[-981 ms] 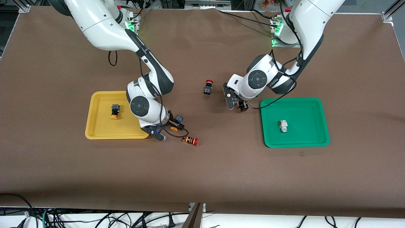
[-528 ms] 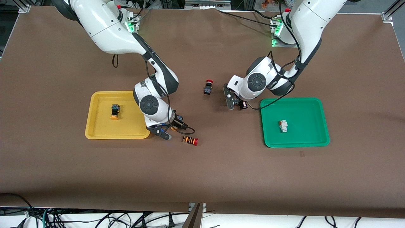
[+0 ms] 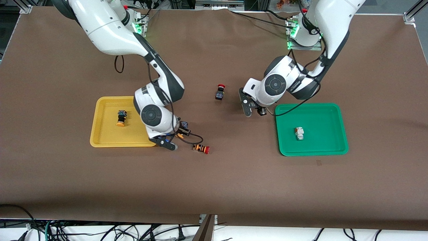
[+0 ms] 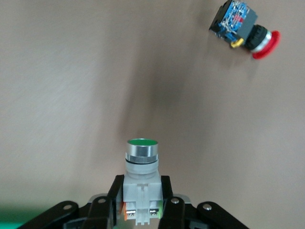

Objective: Place green and yellow buttons in trays
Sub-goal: 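Place the yellow button in the yellow tray while the left places green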

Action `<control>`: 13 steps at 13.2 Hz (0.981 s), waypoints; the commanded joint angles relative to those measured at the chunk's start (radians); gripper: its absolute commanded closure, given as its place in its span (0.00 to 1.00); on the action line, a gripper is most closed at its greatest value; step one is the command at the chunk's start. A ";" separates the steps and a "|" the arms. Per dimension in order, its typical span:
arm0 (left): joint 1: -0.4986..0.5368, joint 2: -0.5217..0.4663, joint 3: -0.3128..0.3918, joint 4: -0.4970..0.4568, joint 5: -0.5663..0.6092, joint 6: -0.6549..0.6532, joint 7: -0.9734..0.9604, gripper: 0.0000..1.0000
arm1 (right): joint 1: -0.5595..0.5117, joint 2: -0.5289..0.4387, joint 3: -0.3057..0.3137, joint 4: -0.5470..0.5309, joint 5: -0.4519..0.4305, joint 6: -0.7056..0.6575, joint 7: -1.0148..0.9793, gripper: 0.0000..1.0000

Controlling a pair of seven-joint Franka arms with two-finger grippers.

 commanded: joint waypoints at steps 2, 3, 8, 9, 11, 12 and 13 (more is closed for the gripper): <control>0.109 -0.014 0.003 0.199 0.029 -0.322 0.008 1.00 | -0.062 -0.084 -0.092 -0.086 -0.013 -0.154 -0.333 1.00; 0.164 -0.014 0.006 0.197 0.031 -0.342 0.009 1.00 | -0.079 -0.102 -0.118 -0.135 -0.016 -0.149 -0.388 1.00; 0.382 0.080 0.003 0.188 0.175 -0.275 0.032 1.00 | -0.109 -0.176 -0.149 -0.357 -0.010 -0.024 -0.523 1.00; 0.413 0.114 0.003 0.188 0.193 -0.222 0.041 1.00 | -0.110 -0.183 -0.149 -0.365 -0.008 -0.022 -0.515 0.44; 0.444 0.165 0.003 0.188 0.195 -0.146 0.084 0.97 | -0.118 -0.228 -0.151 -0.340 -0.004 -0.045 -0.526 0.00; 0.441 0.167 0.003 0.188 0.195 -0.137 0.084 0.89 | -0.122 -0.270 -0.151 -0.311 -0.004 -0.080 -0.527 0.00; 0.438 0.173 0.003 0.190 0.195 -0.132 0.084 0.58 | -0.130 -0.321 -0.151 -0.277 -0.004 -0.126 -0.532 0.00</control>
